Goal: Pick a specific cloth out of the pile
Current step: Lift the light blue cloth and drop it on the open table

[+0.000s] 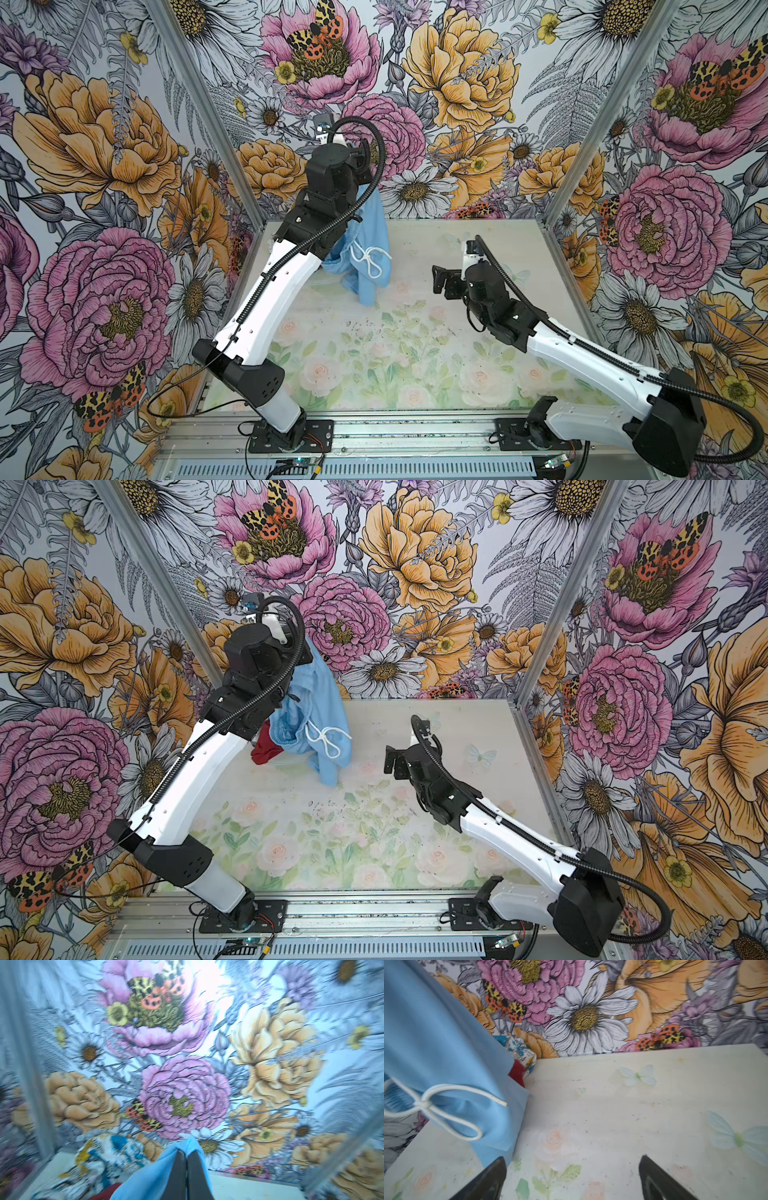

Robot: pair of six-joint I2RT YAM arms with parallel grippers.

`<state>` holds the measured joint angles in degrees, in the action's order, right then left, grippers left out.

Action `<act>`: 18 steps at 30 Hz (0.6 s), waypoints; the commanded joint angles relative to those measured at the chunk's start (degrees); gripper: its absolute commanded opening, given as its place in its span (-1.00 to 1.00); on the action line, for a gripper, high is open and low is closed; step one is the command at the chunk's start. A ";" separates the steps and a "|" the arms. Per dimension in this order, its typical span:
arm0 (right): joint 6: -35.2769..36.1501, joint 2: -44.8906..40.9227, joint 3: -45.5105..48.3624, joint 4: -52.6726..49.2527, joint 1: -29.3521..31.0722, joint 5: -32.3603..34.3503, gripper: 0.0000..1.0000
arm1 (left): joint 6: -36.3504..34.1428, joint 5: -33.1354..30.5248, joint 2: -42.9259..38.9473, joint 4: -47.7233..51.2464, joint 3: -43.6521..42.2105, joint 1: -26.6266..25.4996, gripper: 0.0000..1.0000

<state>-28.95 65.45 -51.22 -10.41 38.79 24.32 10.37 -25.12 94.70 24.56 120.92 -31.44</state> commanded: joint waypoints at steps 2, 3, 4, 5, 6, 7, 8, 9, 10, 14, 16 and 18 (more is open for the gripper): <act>-1.12 -12.19 4.17 -10.84 -3.48 8.68 0.99 | 2.42 28.56 8.88 -0.14 8.30 -5.05 -1.00; -1.04 -15.17 4.64 -12.89 -4.10 10.15 0.99 | 2.09 30.70 12.02 -0.23 10.09 -7.28 -1.00; -0.88 -17.61 4.98 -14.59 -4.62 11.00 0.99 | 1.35 32.39 13.61 -0.21 11.55 -9.15 -1.00; -0.68 -20.45 5.44 -16.37 -5.21 11.78 0.99 | 0.66 33.03 15.05 -0.29 13.03 -11.20 -1.00; -0.66 -22.87 5.75 -18.25 -5.66 12.52 0.99 | 0.10 34.18 16.40 -0.70 14.40 -12.98 -1.00; -0.66 -24.66 5.99 -19.52 -6.08 13.11 0.99 | -0.77 35.93 17.60 -0.83 15.91 -14.30 -1.00; -0.74 -26.53 6.19 -21.26 -6.37 13.68 0.99 | -1.62 37.11 19.00 -0.83 17.37 -15.69 -1.00; -0.89 -27.94 6.35 -22.72 -6.74 14.19 0.99 | -1.54 37.17 20.10 -0.85 18.20 -16.65 -1.00; -0.93 -28.97 6.44 -23.60 -6.94 14.48 0.99 | -1.38 37.43 21.25 -0.83 18.62 -17.11 -1.00; -2.21 -30.27 7.09 -25.09 -7.52 14.28 0.99 | -1.16 34.47 24.58 2.80 15.94 -16.21 -0.20; -2.71 -29.39 7.19 -25.26 -7.70 13.93 0.99 | -0.14 31.30 23.43 3.98 10.40 -14.54 0.11; -3.03 -27.77 6.97 -25.26 -7.92 13.15 0.99 | -0.87 29.49 18.95 2.81 1.89 -13.24 0.59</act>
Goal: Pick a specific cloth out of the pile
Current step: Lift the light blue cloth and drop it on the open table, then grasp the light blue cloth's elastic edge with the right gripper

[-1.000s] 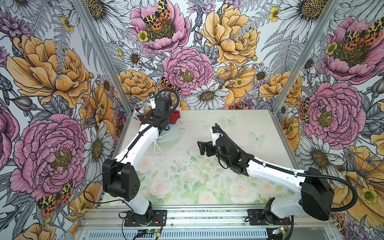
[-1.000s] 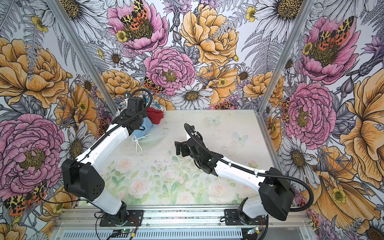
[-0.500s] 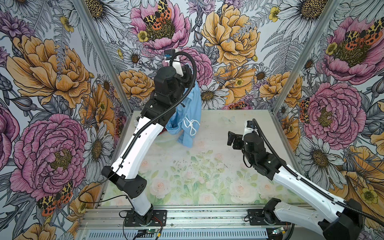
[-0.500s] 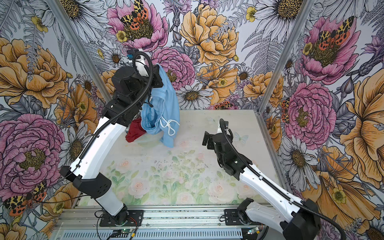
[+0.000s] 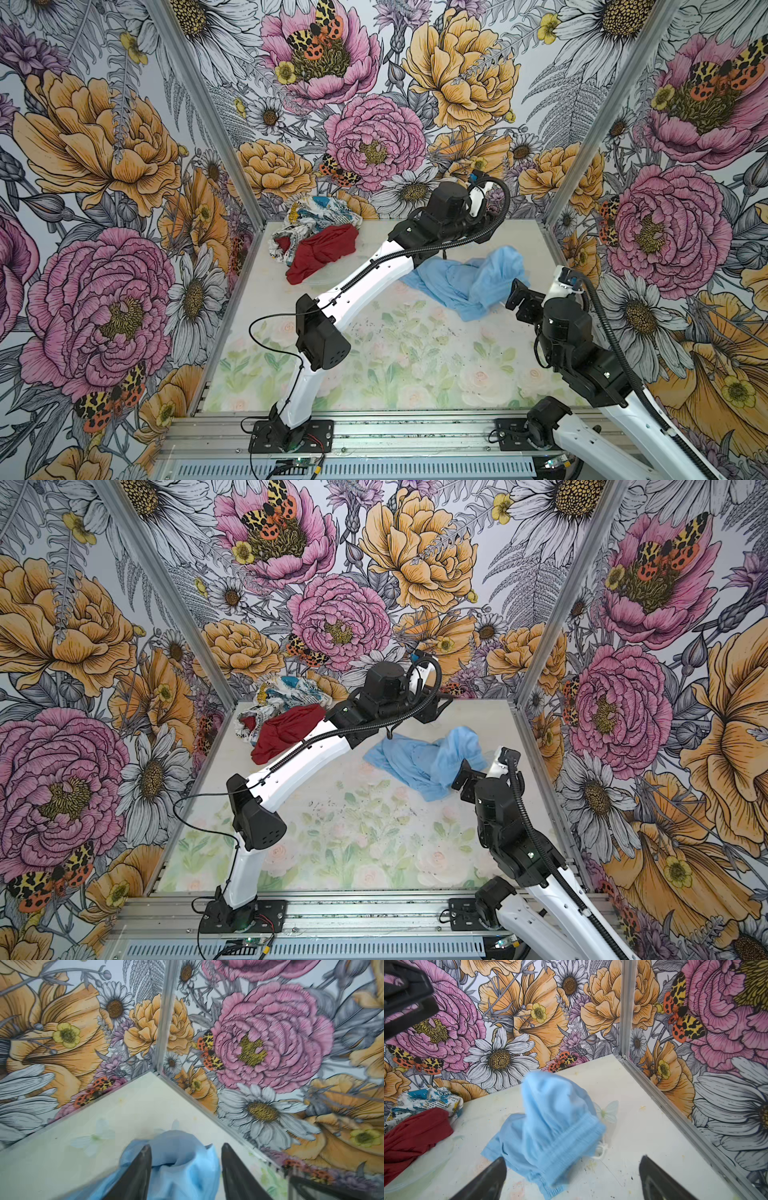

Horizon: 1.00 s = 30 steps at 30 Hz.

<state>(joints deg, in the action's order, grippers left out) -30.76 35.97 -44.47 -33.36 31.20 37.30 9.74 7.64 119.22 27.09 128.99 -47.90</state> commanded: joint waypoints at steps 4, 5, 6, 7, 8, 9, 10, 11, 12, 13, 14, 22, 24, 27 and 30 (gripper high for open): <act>-4.15 7.79 -0.18 -2.97 -2.60 -2.60 0.99 | -5.17 -9.38 -20.56 -0.55 -25.58 3.55 0.98; -5.69 9.72 -0.18 -3.17 -4.14 -4.65 0.99 | -5.43 -10.35 -24.06 0.30 -30.62 3.78 0.98; -7.49 11.51 -0.02 -3.12 -5.83 -6.72 0.97 | -5.43 -11.51 -27.23 1.05 -34.96 3.73 0.98; -9.23 13.73 0.39 -2.91 -7.67 -10.06 0.95 | -5.61 -11.49 -30.60 2.13 -39.57 3.86 0.98; -10.23 16.00 0.85 -2.77 -9.57 -13.32 0.93 | -5.61 -11.32 -33.61 3.39 -44.09 3.94 0.98; -10.20 18.17 1.19 -2.26 -10.68 -16.38 0.90 | -5.29 -11.34 -36.18 4.59 -47.36 3.92 0.98; -9.04 20.62 1.31 -1.75 -11.24 -19.67 0.85 | -4.96 -10.30 -38.94 5.68 -51.09 3.87 0.98; -7.85 23.83 0.90 -1.66 -11.32 -22.20 0.81 | -4.71 -8.58 -41.39 6.40 -54.34 3.75 0.98; -7.30 26.33 0.69 -1.62 -11.12 -24.11 0.72 | -4.15 -7.96 -43.41 6.78 -57.03 3.41 0.98; -7.34 28.74 0.72 -1.26 -10.58 -25.36 0.66 | -3.20 -7.23 -45.48 6.98 -59.70 3.26 0.98; -7.62 30.61 1.12 -0.63 -9.50 -25.71 0.61 | -2.71 -5.58 -47.13 6.98 -62.00 3.09 0.98; -10.94 44.37 -1.82 1.95 -0.76 -19.33 0.42 | -1.48 2.35 -49.13 6.88 -67.32 2.99 0.98; -9.90 48.28 -3.72 1.90 -0.89 -17.92 0.35 | -2.80 4.38 -47.87 6.91 -66.91 2.55 0.98; -9.34 52.03 -5.43 2.07 -1.52 -18.37 0.26 | -2.29 2.25 -47.95 6.88 -66.50 2.20 0.98; -8.94 53.93 -6.02 2.78 -1.55 -18.15 0.25 | -1.71 -0.43 -49.37 6.62 -66.89 2.26 0.98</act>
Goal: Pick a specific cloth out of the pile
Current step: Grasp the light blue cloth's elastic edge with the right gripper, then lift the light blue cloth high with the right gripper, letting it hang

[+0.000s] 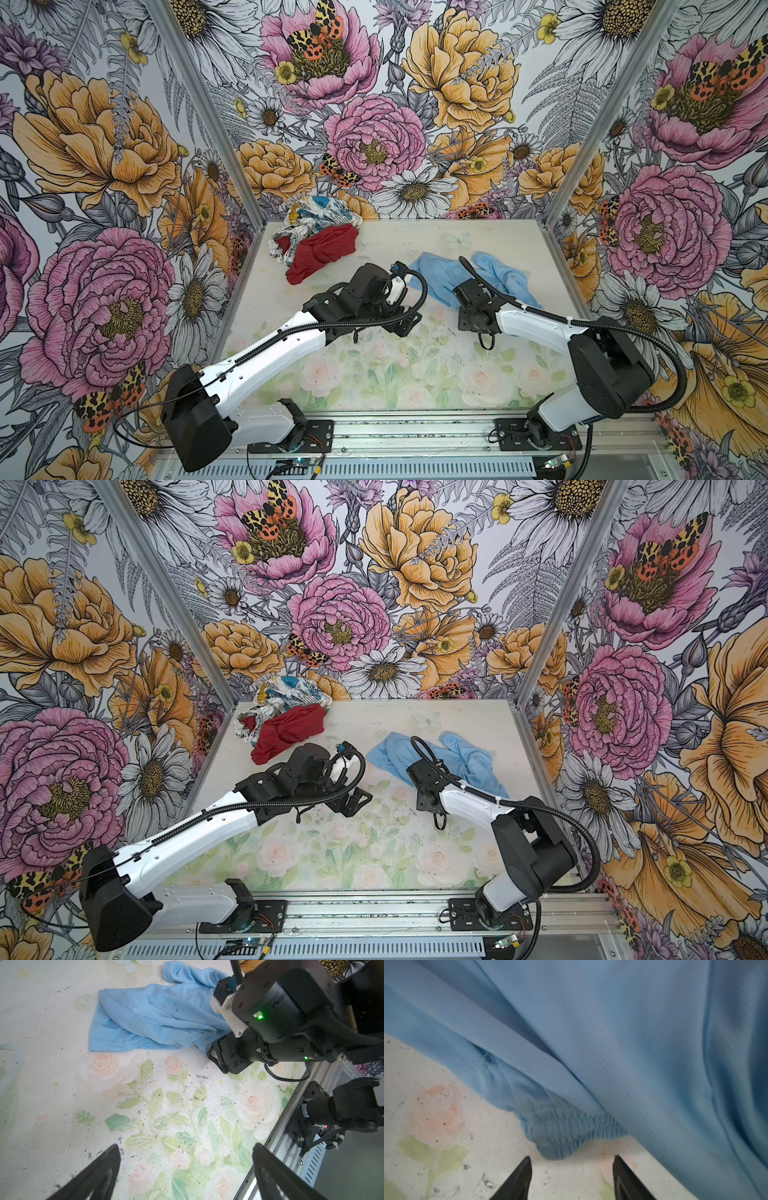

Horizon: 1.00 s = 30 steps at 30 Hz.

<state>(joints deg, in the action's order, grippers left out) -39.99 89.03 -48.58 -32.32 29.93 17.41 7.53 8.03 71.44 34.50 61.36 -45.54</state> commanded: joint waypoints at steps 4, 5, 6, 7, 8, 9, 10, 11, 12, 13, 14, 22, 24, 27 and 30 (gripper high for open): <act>1.73 3.81 -4.10 2.70 -0.36 1.66 0.25 | 1.25 -1.30 -2.65 -2.46 -1.06 0.53 0.98; 1.75 4.52 -4.54 2.73 -0.39 1.90 0.24 | 1.40 -1.52 -2.45 -2.50 -1.16 0.83 0.98; 1.87 5.23 -5.01 2.72 -0.40 1.97 0.24 | 1.54 -1.51 -2.35 -2.47 -1.30 1.25 0.98; 1.93 5.99 -5.40 2.69 -0.33 1.84 0.23 | 1.69 -1.59 -2.27 -2.51 -1.34 1.64 0.98; 1.94 6.59 -5.71 2.62 -0.35 1.63 0.22 | 1.92 -1.90 -2.20 -2.46 -1.33 1.83 0.98; 1.85 7.16 -5.91 2.61 -0.35 1.29 0.20 | 2.16 -2.41 -2.32 -2.58 -1.38 2.01 0.98; 1.69 7.66 -5.98 2.53 -0.37 0.82 0.12 | 2.50 -3.09 -2.48 -2.56 -1.42 2.23 0.98; 1.31 7.95 -5.85 2.45 -0.38 0.42 0.02 | 2.75 -3.60 -2.68 -2.60 -1.42 2.42 0.98; 0.91 8.16 -5.66 2.43 -0.34 0.35 -0.05 | 2.97 -3.90 -2.91 -2.68 -1.49 2.63 0.98; 0.51 8.31 -5.36 2.43 -0.33 0.35 -0.11 | 3.23 -4.18 -3.22 -2.86 -1.76 2.86 0.98; 0.38 8.49 -5.05 2.43 -0.34 0.47 -0.16 | 3.58 -4.34 -3.55 -3.11 -1.98 3.22 0.98; 1.09 2.68 -5.92 0.69 -0.69 0.25 -1.00 | 4.13 -3.58 -5.04 -4.58 -2.14 4.97 0.98; 2.99 -0.63 -8.90 -2.49 -1.91 -0.89 -1.00 | 2.76 -2.96 -4.69 -4.54 -0.83 5.35 0.98; 6.90 -6.39 -15.14 -6.60 -7.08 -8.48 -1.00 | -0.64 -2.43 -4.19 -4.85 2.01 5.37 0.98; 9.60 -10.84 -24.57 -10.18 -16.02 -20.60 -1.00 | -3.82 -2.14 -3.14 -5.08 5.80 5.54 0.98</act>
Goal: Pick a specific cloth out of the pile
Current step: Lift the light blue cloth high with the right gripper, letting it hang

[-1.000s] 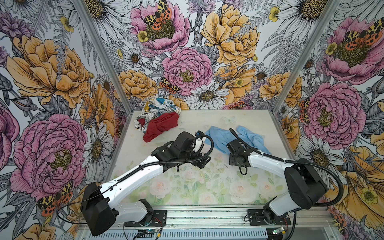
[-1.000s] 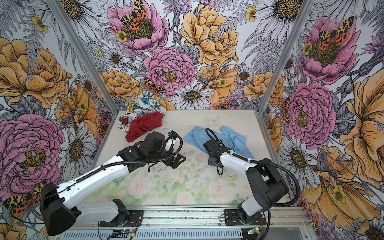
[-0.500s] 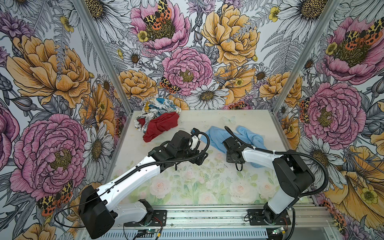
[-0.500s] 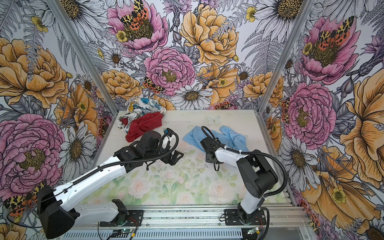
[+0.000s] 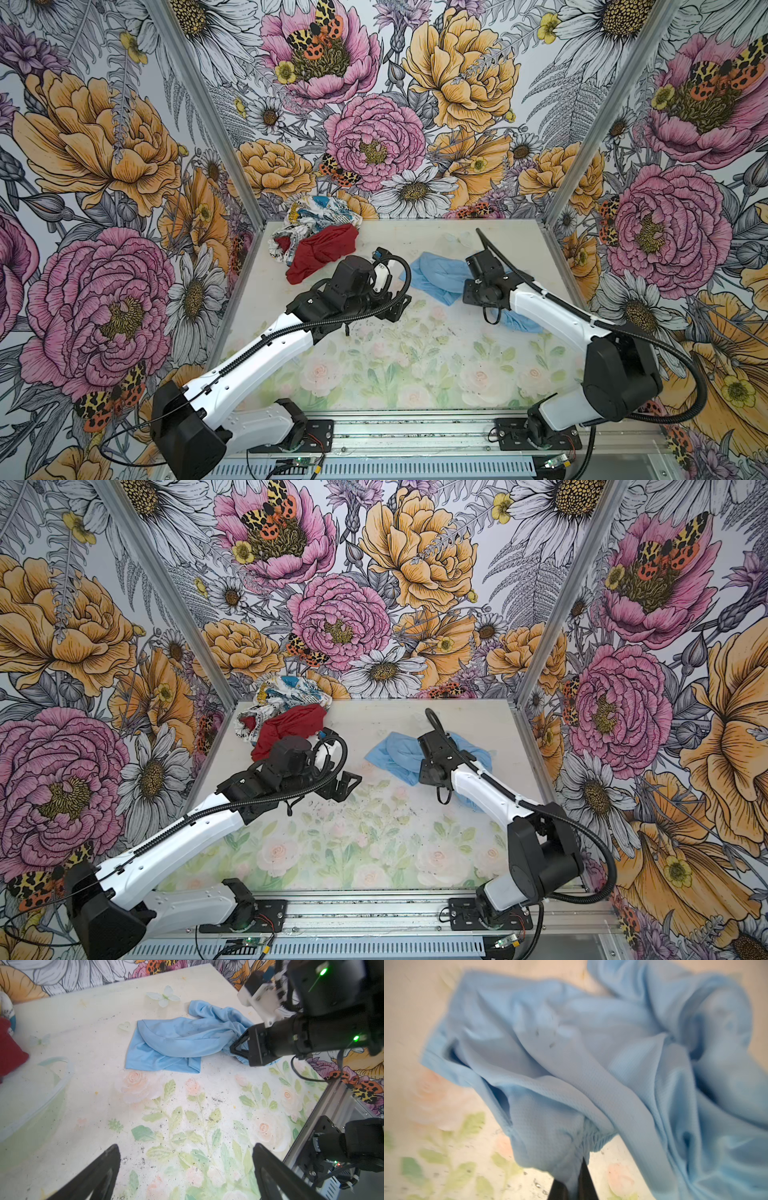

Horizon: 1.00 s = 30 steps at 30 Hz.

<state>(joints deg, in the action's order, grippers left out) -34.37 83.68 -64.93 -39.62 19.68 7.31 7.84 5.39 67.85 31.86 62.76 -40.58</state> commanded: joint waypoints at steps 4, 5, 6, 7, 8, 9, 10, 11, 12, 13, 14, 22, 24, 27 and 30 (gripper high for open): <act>6.07 -4.38 -28.93 -8.60 -16.88 -20.88 -1.00 | -7.13 1.81 3.21 -2.47 10.56 0.81 0.98; 5.55 -2.90 -35.00 -9.25 -20.02 -23.57 -1.00 | -7.45 1.95 4.03 -2.46 12.11 0.94 0.98; 4.63 -1.06 -40.60 -9.77 -22.70 -26.94 -1.00 | -7.71 1.92 4.89 -2.43 13.57 0.87 0.98; 3.22 2.06 -47.88 -10.53 -25.48 -30.89 -1.00 | -8.15 2.12 5.95 -2.48 15.18 0.89 0.98; 1.57 5.51 -54.92 -11.04 -27.75 -34.70 -1.00 | -8.67 2.38 6.80 -2.56 16.76 0.61 0.98; -0.20 8.99 -62.18 -11.45 -29.18 -37.21 -1.00 | -9.24 2.27 7.54 -2.58 18.03 0.44 0.98; -2.48 13.20 -70.59 -11.63 -30.49 -40.33 -1.00 | -9.86 2.04 8.30 -2.83 19.34 0.11 0.98; -4.94 17.64 -79.13 -11.79 -31.15 -42.30 -1.00 | -10.48 1.91 8.96 -2.99 20.53 -0.10 0.98; -7.76 21.52 -86.60 -11.70 -31.62 -44.03 -1.00 | -10.99 1.78 9.42 -3.00 21.42 -0.28 0.98; -11.17 26.17 -95.73 -11.38 -31.88 -45.75 -1.00 | -11.32 1.52 9.87 -3.18 22.31 -0.47 0.98; -14.93 31.15 -104.51 -11.10 -32.29 -47.03 -1.00 | -11.76 1.27 10.23 -3.24 22.96 -0.55 0.98; -22.21 30.92 -96.71 2.90 -33.37 -50.83 -1.00 | -14.10 -1.22 10.13 -3.26 22.47 -0.83 0.98; -23.12 31.89 -98.16 3.51 -33.68 -51.44 -1.00 | -14.50 -2.00 9.85 -3.27 21.84 -0.82 0.98; -26.75 33.88 -99.36 7.71 -33.66 -53.17 -1.00 | -14.79 -3.08 9.85 -3.57 21.26 -0.82 0.98; -31.45 35.22 -99.43 13.81 -33.59 -54.20 -1.00 | -14.74 -3.54 9.93 -4.09 20.59 -0.81 0.98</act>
<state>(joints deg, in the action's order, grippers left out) -60.64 118.98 -161.53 -37.80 -13.87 -43.83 -6.00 3.75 78.50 29.58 84.40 -41.12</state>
